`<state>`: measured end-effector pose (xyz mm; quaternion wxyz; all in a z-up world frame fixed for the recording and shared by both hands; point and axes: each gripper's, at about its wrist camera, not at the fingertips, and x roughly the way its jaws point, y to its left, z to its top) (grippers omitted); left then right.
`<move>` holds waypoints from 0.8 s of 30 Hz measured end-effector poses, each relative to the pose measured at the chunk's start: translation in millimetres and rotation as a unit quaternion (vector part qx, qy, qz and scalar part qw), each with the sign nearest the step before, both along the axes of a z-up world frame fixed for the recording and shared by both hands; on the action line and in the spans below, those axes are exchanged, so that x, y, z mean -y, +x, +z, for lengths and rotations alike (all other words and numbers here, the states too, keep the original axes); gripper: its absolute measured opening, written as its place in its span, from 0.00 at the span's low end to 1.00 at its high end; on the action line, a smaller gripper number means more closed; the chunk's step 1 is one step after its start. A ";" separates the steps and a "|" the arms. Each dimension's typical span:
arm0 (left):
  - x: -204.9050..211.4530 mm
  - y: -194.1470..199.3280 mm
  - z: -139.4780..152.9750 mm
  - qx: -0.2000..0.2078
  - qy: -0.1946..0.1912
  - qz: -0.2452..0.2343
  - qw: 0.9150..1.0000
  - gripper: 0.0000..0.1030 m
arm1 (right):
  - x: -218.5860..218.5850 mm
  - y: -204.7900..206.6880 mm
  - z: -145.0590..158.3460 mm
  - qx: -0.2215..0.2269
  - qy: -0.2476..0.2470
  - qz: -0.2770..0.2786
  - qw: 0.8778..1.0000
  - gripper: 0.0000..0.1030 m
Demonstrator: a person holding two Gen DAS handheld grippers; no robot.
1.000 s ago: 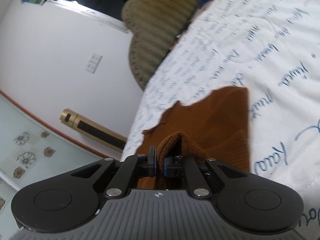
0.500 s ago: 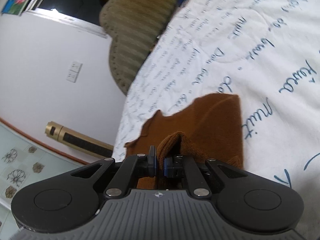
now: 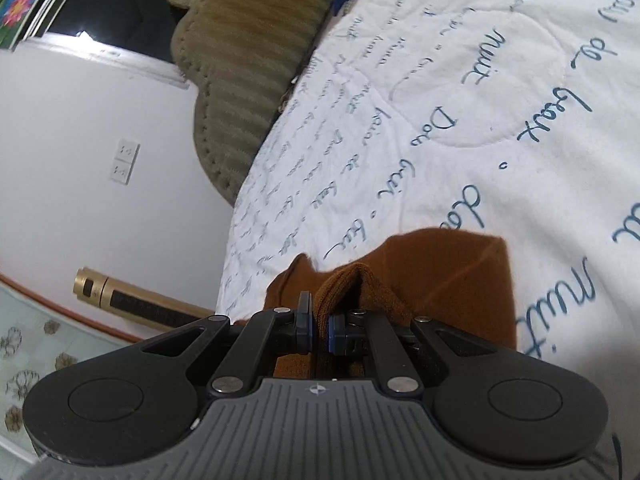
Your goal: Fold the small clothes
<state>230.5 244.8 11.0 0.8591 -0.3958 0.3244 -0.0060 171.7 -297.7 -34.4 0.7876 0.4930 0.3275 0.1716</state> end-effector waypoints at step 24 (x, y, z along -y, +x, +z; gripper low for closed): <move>3.0 42.2 5.3 -0.018 0.015 0.018 1.000 0.04 | 6.9 38.9 -22.7 -0.088 0.080 -0.038 0.992 0.14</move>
